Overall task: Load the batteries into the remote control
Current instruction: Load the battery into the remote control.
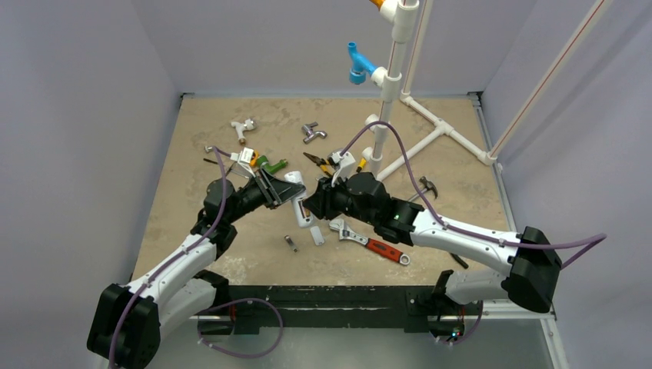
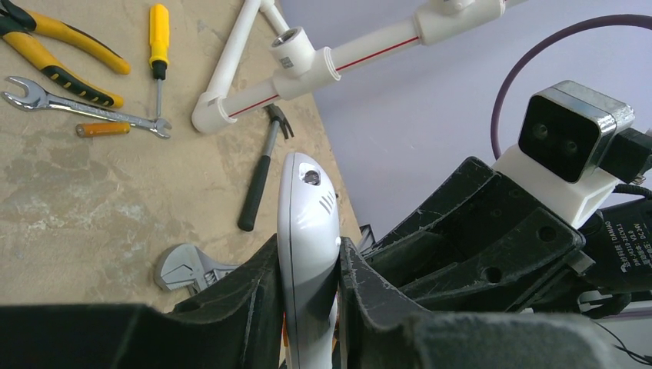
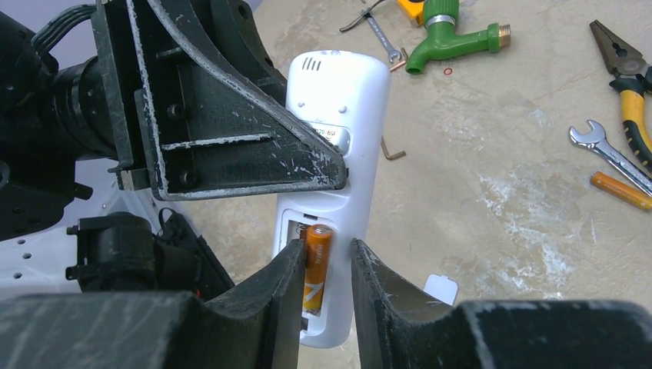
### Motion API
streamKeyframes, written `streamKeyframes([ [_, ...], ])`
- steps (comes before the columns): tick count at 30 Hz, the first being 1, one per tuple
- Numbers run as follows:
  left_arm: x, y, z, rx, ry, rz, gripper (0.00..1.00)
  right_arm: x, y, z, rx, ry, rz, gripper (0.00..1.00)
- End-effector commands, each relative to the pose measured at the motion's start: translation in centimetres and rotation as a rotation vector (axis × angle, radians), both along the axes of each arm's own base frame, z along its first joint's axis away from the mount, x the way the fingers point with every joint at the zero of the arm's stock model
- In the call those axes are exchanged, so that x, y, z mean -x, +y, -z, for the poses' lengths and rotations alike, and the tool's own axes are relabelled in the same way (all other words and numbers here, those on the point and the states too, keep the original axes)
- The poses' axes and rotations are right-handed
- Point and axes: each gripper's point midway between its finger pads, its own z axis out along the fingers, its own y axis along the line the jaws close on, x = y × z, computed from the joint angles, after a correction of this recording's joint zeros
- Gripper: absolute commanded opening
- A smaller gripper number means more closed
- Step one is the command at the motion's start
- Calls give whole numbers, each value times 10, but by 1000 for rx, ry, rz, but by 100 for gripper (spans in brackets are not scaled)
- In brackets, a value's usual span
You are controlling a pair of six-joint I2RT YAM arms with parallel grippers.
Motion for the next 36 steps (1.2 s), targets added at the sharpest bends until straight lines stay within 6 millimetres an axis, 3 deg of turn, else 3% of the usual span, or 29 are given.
streamKeyframes([
  [1,-5,-1,-30,25,-102,-1,0,-3,11,-27,-66,-24,-11,26],
  [10,-7,-3,-28,26,-98,2,0,-2,12,-27,-68,-34,-24,20],
  [23,-7,-3,-27,24,-94,3,0,0,18,-27,-70,-41,-56,21],
  [36,-6,-3,-28,26,-94,7,0,-2,8,-24,-27,-64,-36,18],
])
